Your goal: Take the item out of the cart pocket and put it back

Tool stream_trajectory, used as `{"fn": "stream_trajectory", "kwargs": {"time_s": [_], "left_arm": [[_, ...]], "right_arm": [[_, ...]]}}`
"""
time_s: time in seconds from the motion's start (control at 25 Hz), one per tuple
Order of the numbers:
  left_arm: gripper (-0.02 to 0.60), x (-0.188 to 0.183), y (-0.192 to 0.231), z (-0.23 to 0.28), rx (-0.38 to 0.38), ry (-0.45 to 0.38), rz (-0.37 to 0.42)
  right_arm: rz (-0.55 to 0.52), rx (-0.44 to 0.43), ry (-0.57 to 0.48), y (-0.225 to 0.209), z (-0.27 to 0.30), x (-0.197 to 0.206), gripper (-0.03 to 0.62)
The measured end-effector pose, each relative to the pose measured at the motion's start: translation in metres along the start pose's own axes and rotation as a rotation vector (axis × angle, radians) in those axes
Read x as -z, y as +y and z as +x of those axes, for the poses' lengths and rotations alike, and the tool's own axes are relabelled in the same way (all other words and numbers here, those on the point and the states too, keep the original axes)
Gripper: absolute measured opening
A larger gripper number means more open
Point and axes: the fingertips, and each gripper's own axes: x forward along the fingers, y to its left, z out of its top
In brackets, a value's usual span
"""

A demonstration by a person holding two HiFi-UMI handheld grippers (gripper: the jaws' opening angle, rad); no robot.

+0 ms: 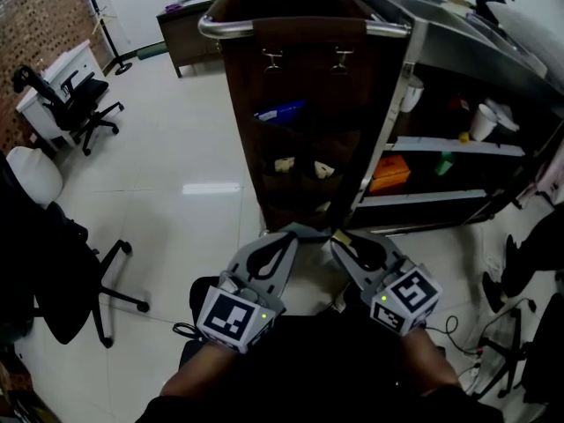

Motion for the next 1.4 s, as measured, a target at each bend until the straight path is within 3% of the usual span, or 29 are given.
{"fn": "stream_trajectory", "kwargs": {"time_s": [0.44,0.6,1.4], "left_arm": [[0.000,0.0031,-0.0057,0.0038,0.038,0.020,-0.005],[0.000,0.0066,-0.0069,0.0051,0.027,0.045,0.040],[0.000,0.0041,-0.0025,0.0039,0.006,0.039,0.039]], "right_arm": [[0.001,-0.022,0.004,0.0044,0.0005,0.0013,0.089],[0.000,-0.028,0.004,0.0049,0.0019,0.0012,0.089],[0.000,-0.043,0.015,0.0078,0.0031,0.0049,0.089]]}}
